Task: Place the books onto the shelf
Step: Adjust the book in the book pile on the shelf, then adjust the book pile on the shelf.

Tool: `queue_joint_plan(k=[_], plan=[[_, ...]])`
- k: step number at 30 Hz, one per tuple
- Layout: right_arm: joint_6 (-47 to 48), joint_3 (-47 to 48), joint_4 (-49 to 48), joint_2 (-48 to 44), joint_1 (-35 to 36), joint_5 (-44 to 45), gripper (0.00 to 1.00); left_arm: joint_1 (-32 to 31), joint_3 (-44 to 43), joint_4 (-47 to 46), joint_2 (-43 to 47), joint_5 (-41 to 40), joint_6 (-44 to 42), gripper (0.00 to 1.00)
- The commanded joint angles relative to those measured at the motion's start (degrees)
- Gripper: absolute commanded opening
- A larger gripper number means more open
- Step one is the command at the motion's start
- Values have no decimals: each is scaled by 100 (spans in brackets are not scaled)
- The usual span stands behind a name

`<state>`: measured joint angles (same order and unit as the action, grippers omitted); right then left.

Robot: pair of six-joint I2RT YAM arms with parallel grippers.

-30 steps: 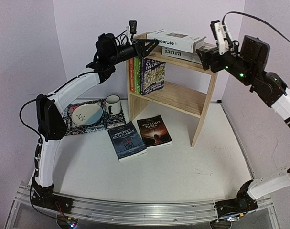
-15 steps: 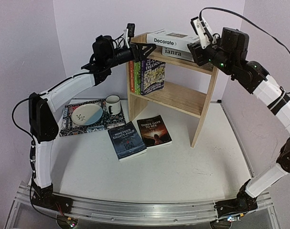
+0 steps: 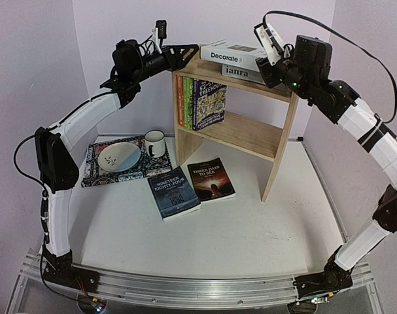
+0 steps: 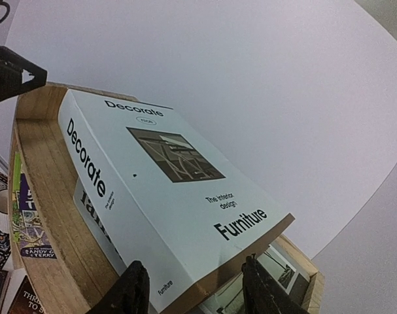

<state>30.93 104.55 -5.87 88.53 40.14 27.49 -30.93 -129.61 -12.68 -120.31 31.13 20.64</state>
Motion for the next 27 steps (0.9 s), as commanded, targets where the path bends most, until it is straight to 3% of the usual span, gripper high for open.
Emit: queue_joint_plan(k=[1, 18, 20, 23, 27], plan=[[179, 259, -345, 6, -28, 273, 48, 0, -396, -185, -184, 0, 55, 70], [435, 358, -336, 104, -33, 556, 44, 25, -1340, -275, -1003, 383, 426, 69], [379, 316, -336, 48, -33, 454, 46, 24, -1344, -319, -1021, 443, 489, 67], [276, 285, -336, -45, -33, 289, 58, 10, -1348, -393, -1048, 532, 573, 61], [142, 293, -328, -193, -32, 100, 60, -5, -1354, -466, -1084, 585, 637, 51]])
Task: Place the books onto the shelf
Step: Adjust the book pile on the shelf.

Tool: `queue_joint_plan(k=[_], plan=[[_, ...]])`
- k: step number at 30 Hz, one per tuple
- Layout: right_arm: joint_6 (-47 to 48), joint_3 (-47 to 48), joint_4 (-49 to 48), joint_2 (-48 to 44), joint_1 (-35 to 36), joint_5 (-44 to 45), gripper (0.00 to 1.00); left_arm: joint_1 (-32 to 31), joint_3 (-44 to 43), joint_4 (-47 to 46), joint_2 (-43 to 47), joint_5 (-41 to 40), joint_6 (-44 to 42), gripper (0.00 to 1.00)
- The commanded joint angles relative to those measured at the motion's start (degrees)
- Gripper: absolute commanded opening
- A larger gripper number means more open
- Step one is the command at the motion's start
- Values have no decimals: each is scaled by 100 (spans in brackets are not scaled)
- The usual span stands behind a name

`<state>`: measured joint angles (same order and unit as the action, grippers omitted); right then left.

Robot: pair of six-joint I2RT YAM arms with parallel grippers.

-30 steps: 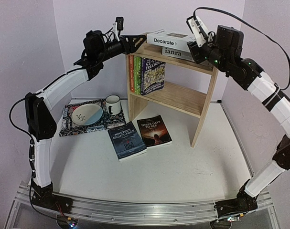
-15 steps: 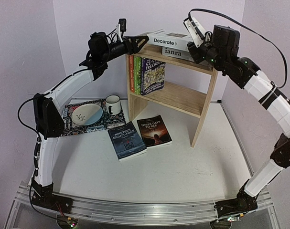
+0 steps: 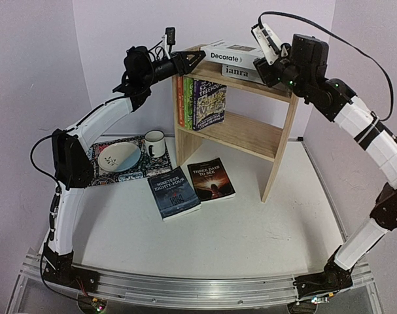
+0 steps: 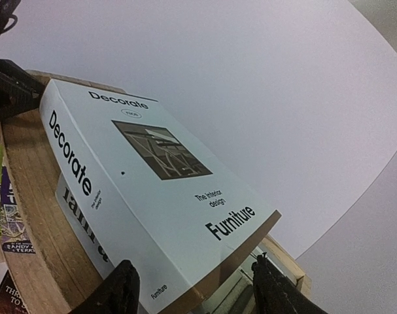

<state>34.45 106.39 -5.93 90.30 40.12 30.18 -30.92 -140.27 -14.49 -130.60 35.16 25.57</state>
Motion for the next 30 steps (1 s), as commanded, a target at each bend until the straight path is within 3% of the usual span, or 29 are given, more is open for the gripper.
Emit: queue_joint_plan(k=[1, 6, 30], plan=[[-258, 94, -321, -426, -27, -231, 61, -13, -290, -299, -61, 186, 157, 49], [-504, -46, -321, -761, -30, -497, 64, -69, -283, -364, -106, 226, 218, 38], [-782, -443, -277, -1330, -30, -819, 65, -488, -558, -836, -562, 118, 525, 32]])
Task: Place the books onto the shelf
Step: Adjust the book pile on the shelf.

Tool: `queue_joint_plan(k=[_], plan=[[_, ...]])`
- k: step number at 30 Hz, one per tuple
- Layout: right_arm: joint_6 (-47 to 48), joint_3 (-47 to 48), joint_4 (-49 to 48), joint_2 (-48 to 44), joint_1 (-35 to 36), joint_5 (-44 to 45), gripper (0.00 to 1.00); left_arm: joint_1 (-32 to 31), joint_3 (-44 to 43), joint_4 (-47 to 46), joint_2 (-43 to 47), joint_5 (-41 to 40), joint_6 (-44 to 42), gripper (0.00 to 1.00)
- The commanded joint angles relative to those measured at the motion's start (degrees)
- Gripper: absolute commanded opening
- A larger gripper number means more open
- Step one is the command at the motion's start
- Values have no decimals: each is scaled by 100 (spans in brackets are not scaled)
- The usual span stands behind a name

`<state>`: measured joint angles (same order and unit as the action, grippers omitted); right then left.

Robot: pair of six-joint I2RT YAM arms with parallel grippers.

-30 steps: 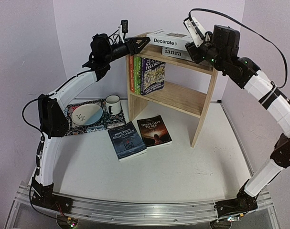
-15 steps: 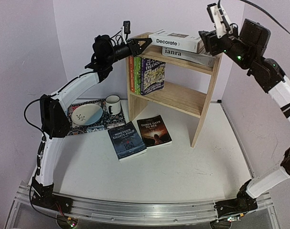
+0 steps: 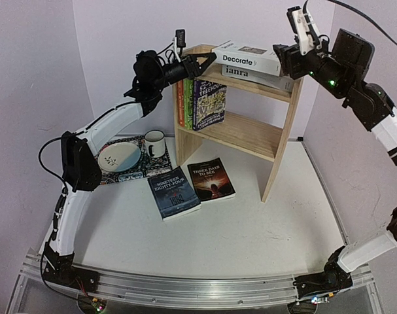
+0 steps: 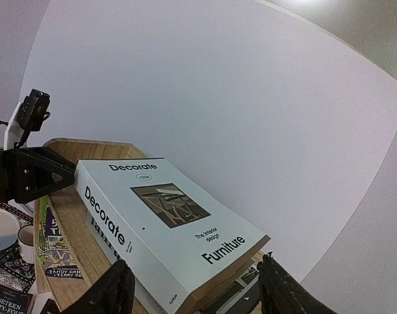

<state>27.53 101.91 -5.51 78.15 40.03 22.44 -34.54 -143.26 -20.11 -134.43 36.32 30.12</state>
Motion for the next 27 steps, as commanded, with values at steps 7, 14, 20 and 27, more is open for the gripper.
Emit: queue_joint_plan(k=[7, 14, 20, 27], plan=[[-53, 1, -276, -67, -20, -149, 65, -202, -241, -372, -272, -107, 122, 32], [285, 353, 114, 337, -21, -506, 65, -200, -160, -421, -231, -274, 102, 40], [619, 735, 294, 888, -19, -758, 64, -202, 188, -433, 122, -396, -142, 56], [691, 892, 298, 1044, -22, -1398, 55, -161, 839, -433, 699, -547, -495, 69]])
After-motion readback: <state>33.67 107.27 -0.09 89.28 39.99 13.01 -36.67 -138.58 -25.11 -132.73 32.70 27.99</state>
